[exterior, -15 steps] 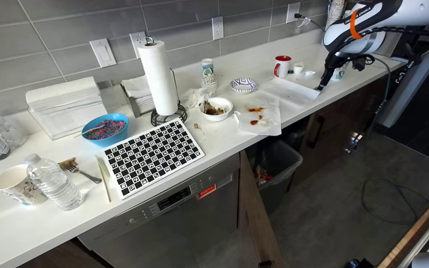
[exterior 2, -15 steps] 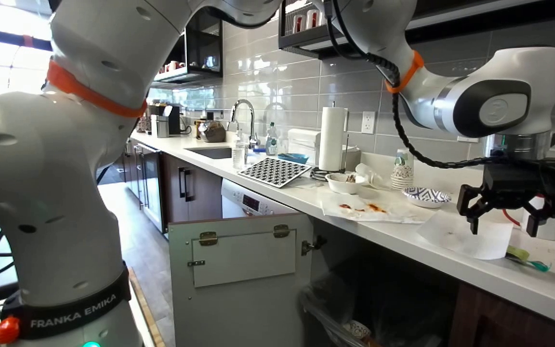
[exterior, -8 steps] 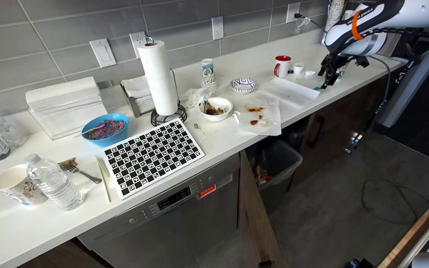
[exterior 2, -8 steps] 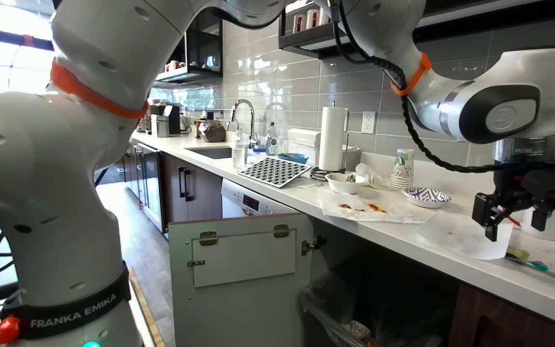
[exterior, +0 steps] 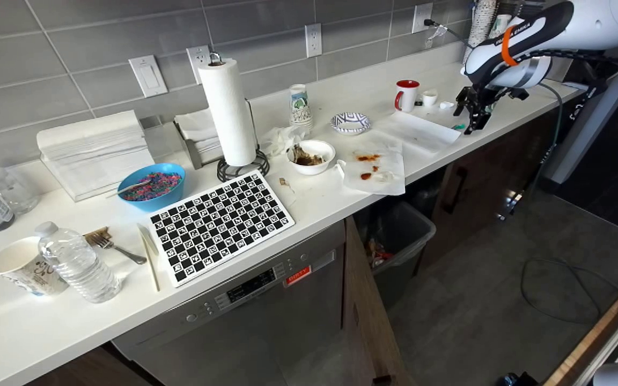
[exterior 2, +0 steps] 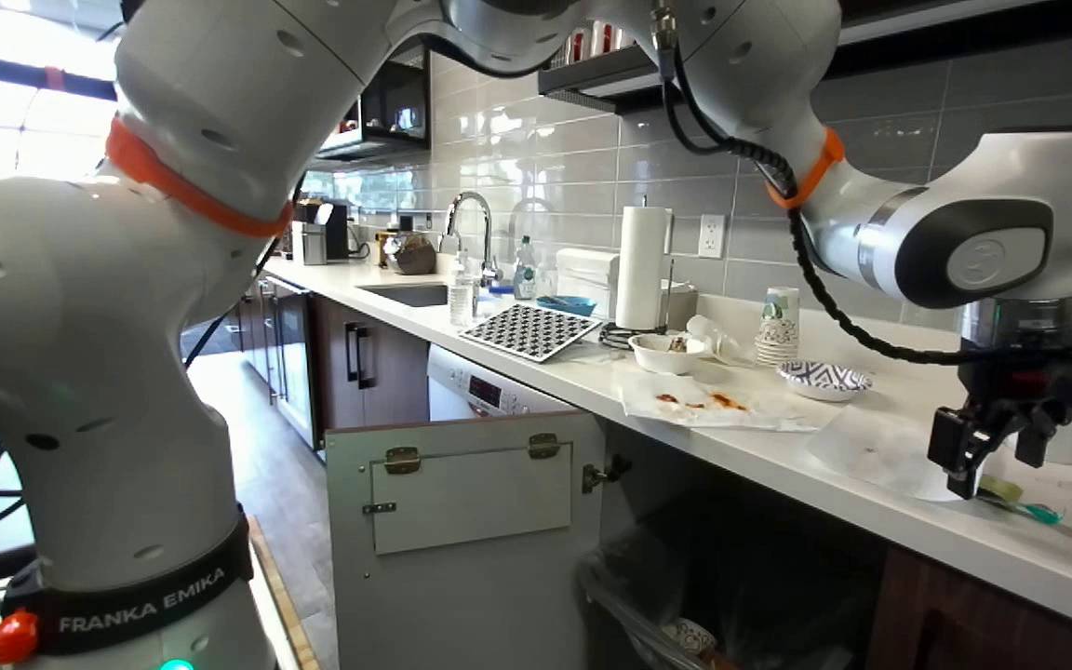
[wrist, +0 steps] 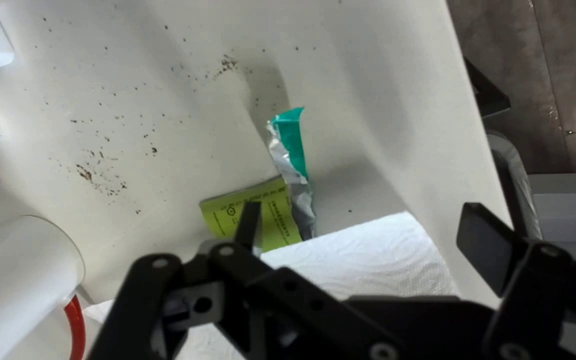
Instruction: Put the green item in the bin
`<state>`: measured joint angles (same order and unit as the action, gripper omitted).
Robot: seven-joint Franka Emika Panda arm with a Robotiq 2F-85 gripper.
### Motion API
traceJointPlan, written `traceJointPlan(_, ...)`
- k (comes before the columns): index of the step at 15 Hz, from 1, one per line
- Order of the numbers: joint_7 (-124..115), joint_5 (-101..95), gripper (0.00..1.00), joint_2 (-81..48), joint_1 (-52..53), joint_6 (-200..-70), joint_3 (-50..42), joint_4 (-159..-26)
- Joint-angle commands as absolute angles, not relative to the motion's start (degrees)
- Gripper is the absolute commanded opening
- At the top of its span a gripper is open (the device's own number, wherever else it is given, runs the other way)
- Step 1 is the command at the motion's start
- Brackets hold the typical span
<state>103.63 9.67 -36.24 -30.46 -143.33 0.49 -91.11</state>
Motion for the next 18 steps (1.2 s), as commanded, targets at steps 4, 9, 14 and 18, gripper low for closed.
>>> traceJointPlan(4,107.8,9.8,1.00,-40.7,-30.5,-143.0,0.6,-86.1)
traceJointPlan(9,107.9,9.1,1.00,-43.3,-30.4,-142.6,0.1,-83.1)
traceJointPlan(14,107.7,8.8,0.48,-45.4,-30.6,-142.0,-0.1,-80.3)
traceJointPlan(18,107.3,8.5,0.19,-45.9,-30.6,-141.5,-0.6,-79.4)
